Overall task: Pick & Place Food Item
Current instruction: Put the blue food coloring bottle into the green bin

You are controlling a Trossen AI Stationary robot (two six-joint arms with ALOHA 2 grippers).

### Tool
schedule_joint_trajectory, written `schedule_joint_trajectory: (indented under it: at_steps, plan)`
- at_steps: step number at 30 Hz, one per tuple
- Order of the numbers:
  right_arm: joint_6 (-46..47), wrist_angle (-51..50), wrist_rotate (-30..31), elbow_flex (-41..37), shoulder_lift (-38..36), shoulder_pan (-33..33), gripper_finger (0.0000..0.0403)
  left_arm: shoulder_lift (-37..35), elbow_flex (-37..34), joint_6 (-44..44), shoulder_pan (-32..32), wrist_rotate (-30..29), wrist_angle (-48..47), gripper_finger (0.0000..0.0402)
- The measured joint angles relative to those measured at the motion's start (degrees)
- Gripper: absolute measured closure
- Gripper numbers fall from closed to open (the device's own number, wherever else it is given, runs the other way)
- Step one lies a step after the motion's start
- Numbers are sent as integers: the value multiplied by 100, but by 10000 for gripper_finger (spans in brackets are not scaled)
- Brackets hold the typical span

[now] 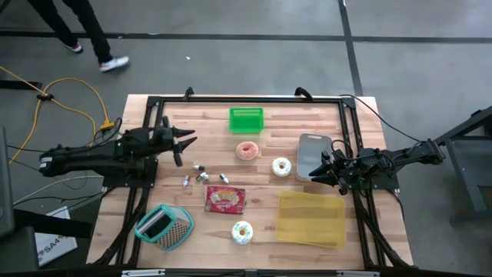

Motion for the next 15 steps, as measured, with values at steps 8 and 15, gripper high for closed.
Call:
schedule_joint_trajectory:
  at_steps: [8,15]
  plan:
    - [0,0,0,1,0,0,302,1676,1307,-10,-10,147,-1079,289]
    - [-1,0,-1,-1,-1,2,302,2899,2071,-235,-304,243,-1879,289]
